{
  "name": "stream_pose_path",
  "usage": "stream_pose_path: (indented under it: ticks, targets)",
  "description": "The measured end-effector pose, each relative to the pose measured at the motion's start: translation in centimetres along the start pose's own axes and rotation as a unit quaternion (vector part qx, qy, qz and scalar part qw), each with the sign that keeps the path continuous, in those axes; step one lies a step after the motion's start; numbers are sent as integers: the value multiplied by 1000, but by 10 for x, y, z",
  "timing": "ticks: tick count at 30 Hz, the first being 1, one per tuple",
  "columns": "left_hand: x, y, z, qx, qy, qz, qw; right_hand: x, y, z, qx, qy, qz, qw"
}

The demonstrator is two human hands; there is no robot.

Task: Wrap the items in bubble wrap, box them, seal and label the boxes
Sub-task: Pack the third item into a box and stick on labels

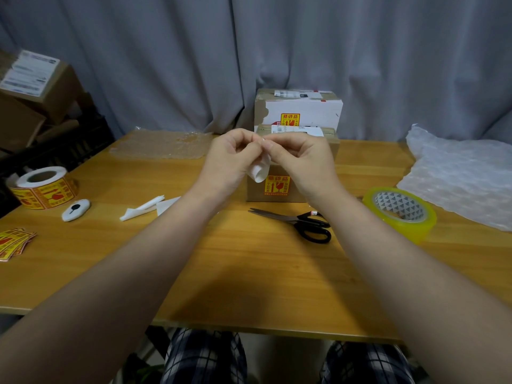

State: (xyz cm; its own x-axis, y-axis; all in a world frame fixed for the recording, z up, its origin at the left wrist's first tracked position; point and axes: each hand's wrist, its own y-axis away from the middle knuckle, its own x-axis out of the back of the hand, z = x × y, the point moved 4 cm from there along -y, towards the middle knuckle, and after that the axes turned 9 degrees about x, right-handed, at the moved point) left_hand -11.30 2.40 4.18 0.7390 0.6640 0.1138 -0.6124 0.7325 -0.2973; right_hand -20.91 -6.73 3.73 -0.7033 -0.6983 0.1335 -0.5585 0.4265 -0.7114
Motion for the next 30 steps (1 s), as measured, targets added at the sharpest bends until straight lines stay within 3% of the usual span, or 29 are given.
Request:
stream_pose_path:
  ticks: [7, 12, 17, 23, 27, 30]
  targets:
    - [-1, 2, -1, -18, -54, -4, 998, 1, 0, 3, -2, 53, 29, 998]
    - [1, 1, -12, 5, -69, 6, 998, 6, -1, 11, -64, 29, 93, 993]
    - [-3, 3, -15, 57, 33, -12, 998, 0, 2, 9, -51, 55, 46, 996]
    - [1, 0, -14, 41, 24, 40, 998, -4, 5, 13, -80, 23, 42, 996]
    - [4, -1, -17, 20, 5, 41, 999, -7, 8, 11, -127, -77, 48, 988]
    - [3, -1, -14, -26, -79, 49, 995, -8, 7, 8, -83, -16, 10, 996]
